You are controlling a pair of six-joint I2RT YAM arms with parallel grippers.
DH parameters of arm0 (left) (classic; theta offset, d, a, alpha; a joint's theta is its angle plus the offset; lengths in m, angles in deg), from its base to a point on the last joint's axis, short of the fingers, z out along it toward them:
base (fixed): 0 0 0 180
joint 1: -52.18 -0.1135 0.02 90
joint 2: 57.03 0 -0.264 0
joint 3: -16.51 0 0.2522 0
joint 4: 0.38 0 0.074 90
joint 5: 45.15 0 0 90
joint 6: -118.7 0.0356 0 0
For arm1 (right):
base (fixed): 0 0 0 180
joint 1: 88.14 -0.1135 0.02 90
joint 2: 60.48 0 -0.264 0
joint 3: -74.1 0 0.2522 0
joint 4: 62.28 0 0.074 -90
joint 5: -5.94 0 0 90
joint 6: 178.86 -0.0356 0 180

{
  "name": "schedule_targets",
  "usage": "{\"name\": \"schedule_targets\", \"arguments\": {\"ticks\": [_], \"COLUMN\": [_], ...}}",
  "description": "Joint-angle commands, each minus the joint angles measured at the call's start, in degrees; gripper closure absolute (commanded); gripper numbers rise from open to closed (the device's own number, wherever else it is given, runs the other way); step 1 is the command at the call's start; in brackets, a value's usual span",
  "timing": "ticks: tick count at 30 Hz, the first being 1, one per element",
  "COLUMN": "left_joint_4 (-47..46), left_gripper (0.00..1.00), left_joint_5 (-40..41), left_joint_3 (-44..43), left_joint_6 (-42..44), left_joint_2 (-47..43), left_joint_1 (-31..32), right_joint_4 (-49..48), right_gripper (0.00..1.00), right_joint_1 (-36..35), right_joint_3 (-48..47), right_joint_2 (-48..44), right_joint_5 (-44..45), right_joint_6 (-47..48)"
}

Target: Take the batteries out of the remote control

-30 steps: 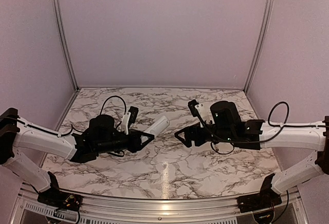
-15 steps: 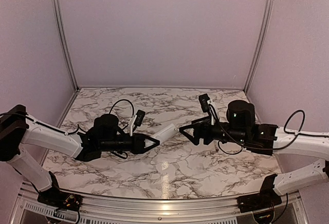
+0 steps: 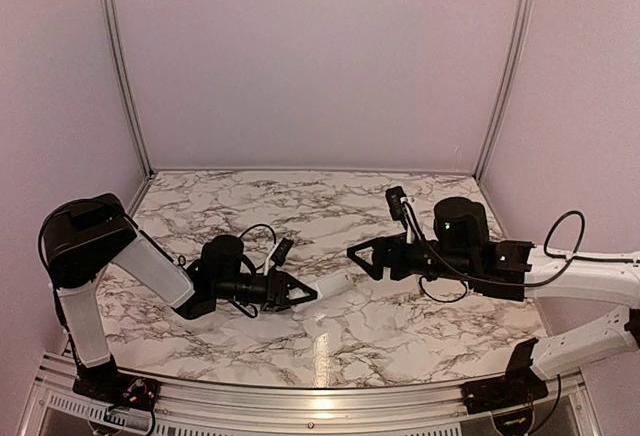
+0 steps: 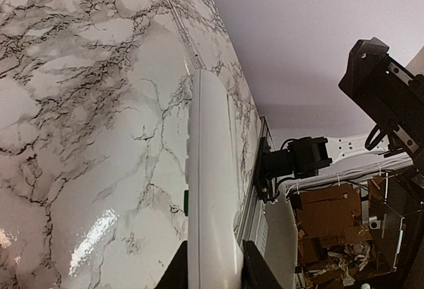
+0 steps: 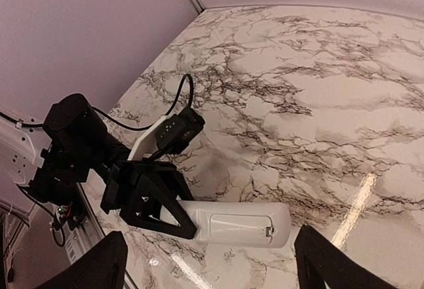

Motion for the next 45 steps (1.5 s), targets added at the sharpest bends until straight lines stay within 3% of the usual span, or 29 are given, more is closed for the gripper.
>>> {"name": "schedule_targets", "arguments": {"ticks": [1, 8, 15, 45], "left_joint_4": [-5.14, -4.91, 10.34, 15.89], "left_gripper": [1.0, 1.0, 1.0, 1.0], "left_joint_5": [-3.22, -4.47, -0.95, 0.3], "left_joint_3": [-2.66, -2.93, -5.64, -5.87], "left_joint_6": [-3.32, -5.86, -2.14, 1.8], "left_joint_2": [-0.23, 0.0, -2.71, -5.61], "left_joint_1": [-0.08, -0.07, 0.1, 0.1], "right_joint_4": [3.04, 2.27, 1.07, -4.62], "right_gripper": [0.14, 0.18, 0.16, 0.18], "right_joint_1": [-0.52, -0.47, -0.51, -2.92], "right_joint_3": [-2.61, -3.27, -2.97, -4.7], "right_joint_2": [1.48, 4.91, 6.59, 16.79], "right_joint_5": [3.03, 1.3, 1.02, 3.21], "right_joint_6": [-3.23, -5.37, -6.53, -6.96]}}
